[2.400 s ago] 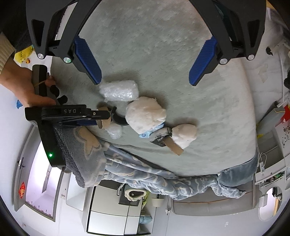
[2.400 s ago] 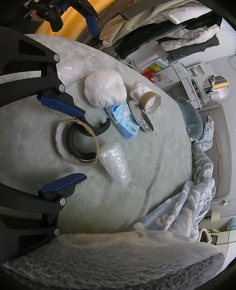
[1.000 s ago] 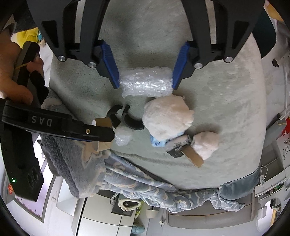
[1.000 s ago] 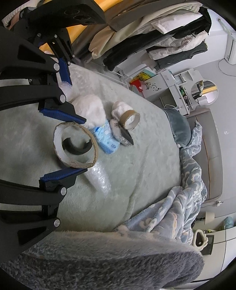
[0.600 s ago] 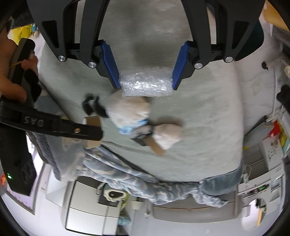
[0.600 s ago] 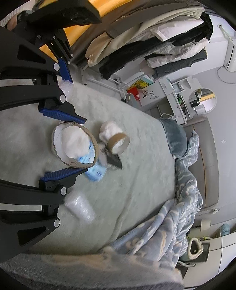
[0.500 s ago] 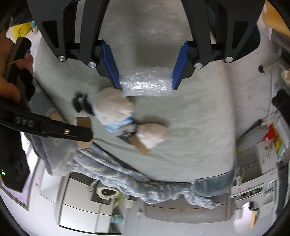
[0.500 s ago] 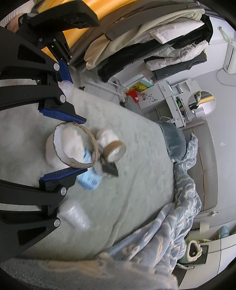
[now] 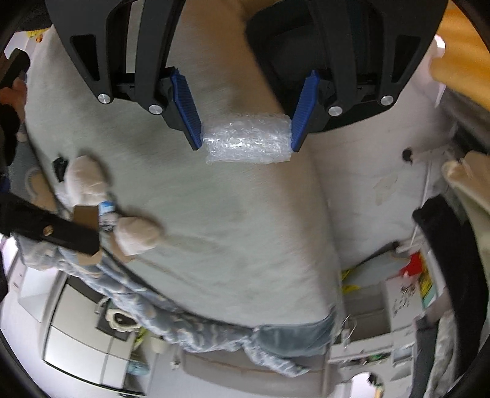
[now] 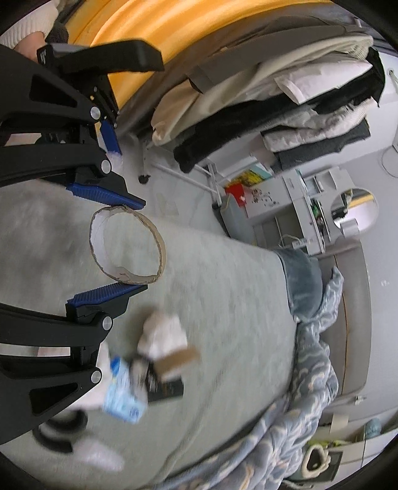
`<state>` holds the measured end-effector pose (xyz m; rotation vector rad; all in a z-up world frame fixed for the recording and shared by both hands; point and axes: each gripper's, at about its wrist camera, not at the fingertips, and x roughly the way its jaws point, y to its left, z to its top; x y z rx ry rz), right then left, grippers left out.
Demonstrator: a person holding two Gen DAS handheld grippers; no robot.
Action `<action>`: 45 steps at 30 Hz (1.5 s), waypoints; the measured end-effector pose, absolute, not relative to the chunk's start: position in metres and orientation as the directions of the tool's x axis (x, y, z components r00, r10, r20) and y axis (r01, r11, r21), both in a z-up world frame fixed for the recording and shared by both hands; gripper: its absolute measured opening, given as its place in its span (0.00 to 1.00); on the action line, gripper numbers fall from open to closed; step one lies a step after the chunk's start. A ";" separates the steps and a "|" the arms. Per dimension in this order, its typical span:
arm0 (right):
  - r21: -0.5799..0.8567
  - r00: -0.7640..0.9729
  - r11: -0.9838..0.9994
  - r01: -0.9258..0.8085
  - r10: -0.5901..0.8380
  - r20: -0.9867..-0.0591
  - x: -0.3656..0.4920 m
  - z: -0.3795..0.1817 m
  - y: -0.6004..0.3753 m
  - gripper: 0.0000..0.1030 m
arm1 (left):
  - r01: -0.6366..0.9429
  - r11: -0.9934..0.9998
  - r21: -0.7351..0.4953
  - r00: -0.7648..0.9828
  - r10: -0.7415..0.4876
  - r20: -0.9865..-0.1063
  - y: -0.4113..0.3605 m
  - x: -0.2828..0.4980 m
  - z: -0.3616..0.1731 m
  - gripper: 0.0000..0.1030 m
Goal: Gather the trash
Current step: 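Carry both items over the green bin and open both grippers to drop them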
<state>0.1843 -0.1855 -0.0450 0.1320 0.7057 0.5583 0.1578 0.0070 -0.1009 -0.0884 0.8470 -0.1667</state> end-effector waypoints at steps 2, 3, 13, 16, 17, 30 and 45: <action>0.299 0.599 0.831 -0.469 0.548 -0.584 0.186 -0.046 -0.158 0.47 | 0.080 0.985 -0.155 0.630 -0.170 -0.757 0.023 0.159 -0.110 0.59; 0.299 0.599 0.831 -0.469 0.548 -0.584 0.186 -0.046 -0.158 0.47 | 0.068 0.985 -0.159 0.622 -0.166 -0.766 0.030 0.159 -0.113 0.59; 0.295 0.514 0.783 -0.547 0.593 -0.620 0.184 -0.057 -0.079 0.47 | -0.036 0.985 -0.171 0.498 -0.130 -0.857 0.093 0.151 -0.145 0.59; 0.295 0.496 0.776 -0.558 0.597 -0.631 0.185 -0.061 -0.066 0.47 | -0.051 0.988 -0.146 0.462 -0.106 -0.881 0.105 0.148 -0.154 0.59; 0.297 0.483 0.770 -0.565 0.600 -0.638 0.186 -0.064 -0.056 0.47 | -0.056 0.989 -0.137 0.447 -0.098 -0.889 0.107 0.148 -0.156 0.59; 0.285 0.397 0.755 -0.590 0.579 -0.712 0.199 -0.092 0.001 0.47 | -0.072 0.983 -0.171 0.272 -0.146 -0.951 0.145 0.141 -0.192 0.63; 0.257 0.288 0.783 -0.566 0.480 -0.828 0.214 -0.150 0.041 0.47 | -0.021 0.979 -0.201 0.311 -0.185 -0.932 0.173 0.131 -0.187 0.81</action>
